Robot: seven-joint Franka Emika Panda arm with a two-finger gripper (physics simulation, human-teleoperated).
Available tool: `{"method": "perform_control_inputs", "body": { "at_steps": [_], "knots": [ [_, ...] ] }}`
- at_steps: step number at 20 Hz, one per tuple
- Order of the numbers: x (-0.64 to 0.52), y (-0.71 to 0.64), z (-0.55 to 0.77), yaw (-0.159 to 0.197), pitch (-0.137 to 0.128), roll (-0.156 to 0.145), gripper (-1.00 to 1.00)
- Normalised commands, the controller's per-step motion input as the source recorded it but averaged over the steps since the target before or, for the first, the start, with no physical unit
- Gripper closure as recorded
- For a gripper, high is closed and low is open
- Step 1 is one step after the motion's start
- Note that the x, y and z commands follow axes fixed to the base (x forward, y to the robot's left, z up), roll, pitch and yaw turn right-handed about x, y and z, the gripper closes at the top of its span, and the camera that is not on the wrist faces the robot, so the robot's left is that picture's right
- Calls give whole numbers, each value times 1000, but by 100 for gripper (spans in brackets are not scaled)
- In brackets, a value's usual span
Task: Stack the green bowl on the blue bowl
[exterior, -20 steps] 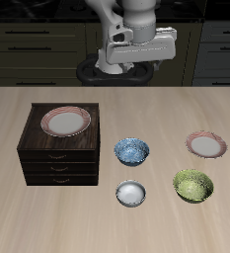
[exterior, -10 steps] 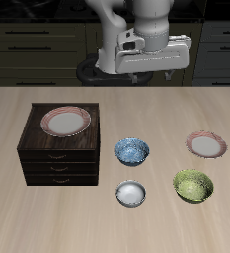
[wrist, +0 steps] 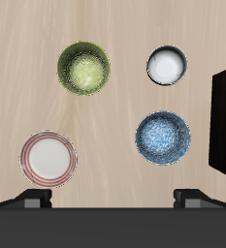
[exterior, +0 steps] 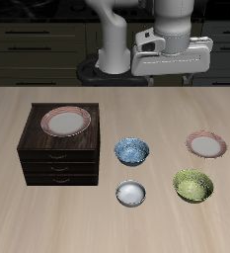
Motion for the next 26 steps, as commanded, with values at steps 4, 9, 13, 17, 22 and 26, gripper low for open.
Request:
{"method": "perform_control_inputs", "body": {
  "at_steps": [4,9,13,17,22,26],
  "knots": [
    [323,462,50,-5,18,-2,-100],
    [398,347,51,-6,-8,-28,-100],
    [349,353,80,-17,-8,-2,-100],
    [390,175,86,-4,-27,-45,-100],
    [385,134,66,-41,1,-14,-100],
    [256,102,32,-22,-13,-22,-100]
  ]
}}
